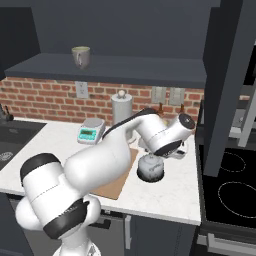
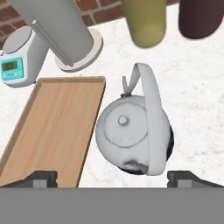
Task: Pick the kettle from the counter and place it on the tray. Then pick the mug from the cabinet and place it on the tray. Then close the cabinet doors.
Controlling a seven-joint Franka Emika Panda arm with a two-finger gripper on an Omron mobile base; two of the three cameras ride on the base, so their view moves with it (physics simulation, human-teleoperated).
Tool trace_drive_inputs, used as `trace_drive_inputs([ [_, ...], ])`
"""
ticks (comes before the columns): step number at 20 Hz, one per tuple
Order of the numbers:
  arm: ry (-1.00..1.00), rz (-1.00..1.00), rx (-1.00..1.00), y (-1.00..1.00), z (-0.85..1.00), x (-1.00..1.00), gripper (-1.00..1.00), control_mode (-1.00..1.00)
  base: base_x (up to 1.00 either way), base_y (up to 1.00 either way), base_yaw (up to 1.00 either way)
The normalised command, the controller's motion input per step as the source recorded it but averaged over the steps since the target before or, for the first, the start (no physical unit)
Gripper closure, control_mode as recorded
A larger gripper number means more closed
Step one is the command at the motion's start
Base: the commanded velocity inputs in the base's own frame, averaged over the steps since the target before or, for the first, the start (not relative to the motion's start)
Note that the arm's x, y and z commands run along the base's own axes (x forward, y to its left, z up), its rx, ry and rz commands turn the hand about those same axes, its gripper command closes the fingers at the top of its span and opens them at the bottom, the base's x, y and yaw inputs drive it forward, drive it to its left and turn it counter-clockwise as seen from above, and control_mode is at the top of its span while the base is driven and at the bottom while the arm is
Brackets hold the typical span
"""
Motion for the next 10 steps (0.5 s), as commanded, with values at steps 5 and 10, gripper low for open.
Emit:
trace_drive_inputs([
  [5,0.00,0.00,0.00,-0.24,-0.30,0.23,-1.00,-1.00,0.00,0.00,0.00],
  [10,0.00,0.00,0.00,-0.10,-0.33,0.11,-1.00,-1.00,0.00,0.00,0.00],
])
